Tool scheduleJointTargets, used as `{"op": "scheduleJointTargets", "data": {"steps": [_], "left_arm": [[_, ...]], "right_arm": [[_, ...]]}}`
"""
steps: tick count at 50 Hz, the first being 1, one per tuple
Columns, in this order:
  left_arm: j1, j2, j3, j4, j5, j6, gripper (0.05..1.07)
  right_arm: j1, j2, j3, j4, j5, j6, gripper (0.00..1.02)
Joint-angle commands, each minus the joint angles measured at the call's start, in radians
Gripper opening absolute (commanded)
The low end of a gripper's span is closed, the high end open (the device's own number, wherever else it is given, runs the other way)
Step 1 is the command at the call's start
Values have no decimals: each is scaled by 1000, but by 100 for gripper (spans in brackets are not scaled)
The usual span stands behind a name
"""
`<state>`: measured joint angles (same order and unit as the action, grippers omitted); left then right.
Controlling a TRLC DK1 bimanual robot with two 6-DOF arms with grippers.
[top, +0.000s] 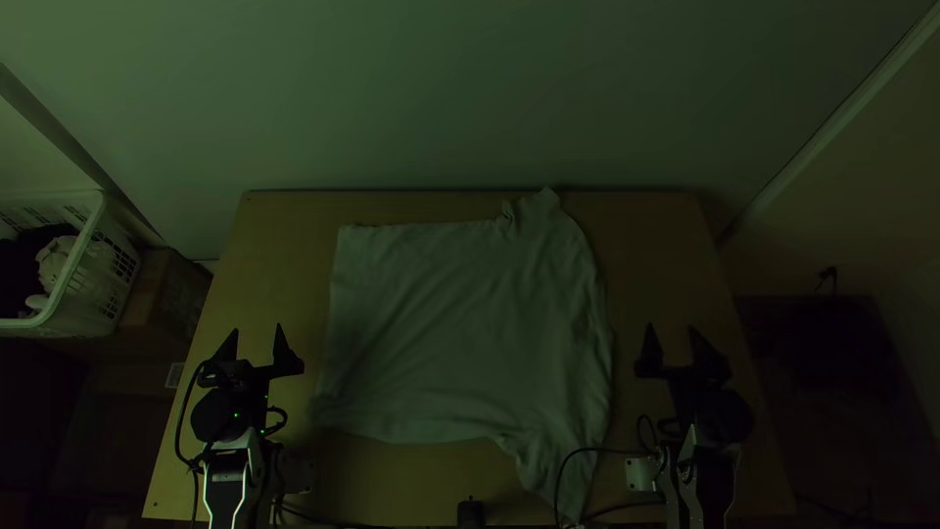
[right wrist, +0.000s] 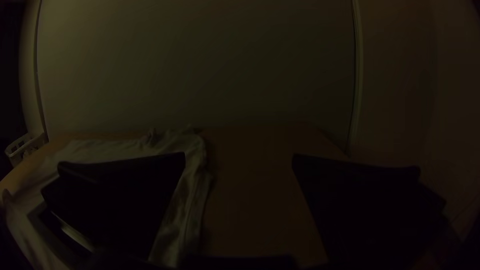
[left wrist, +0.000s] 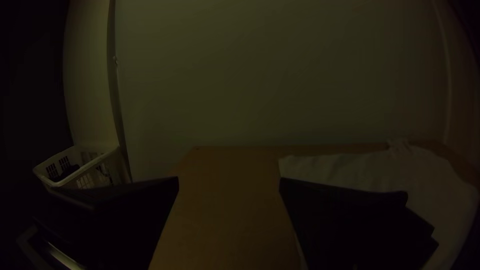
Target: Fold the t-shirt
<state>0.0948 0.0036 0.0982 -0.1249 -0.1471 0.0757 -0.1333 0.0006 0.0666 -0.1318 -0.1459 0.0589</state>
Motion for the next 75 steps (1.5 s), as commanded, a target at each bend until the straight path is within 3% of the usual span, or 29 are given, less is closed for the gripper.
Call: {"op": "scheduleJointTargets", "data": {"steps": [1,24,42,75], "left_arm": [[2,-7,-46,-21,4,-14,102],[0,-7,-41,-9,1,-56,102],[2,53,98,142,0,13,102],[-52,645,598,168,9,7,102]], "right_arm": [[3,-4,-8,-20,2,15,98],[21,-5,7,29,14,47,98],[11,19,110,337,23,70,98],[18,595,650,370,25,96,98]]}}
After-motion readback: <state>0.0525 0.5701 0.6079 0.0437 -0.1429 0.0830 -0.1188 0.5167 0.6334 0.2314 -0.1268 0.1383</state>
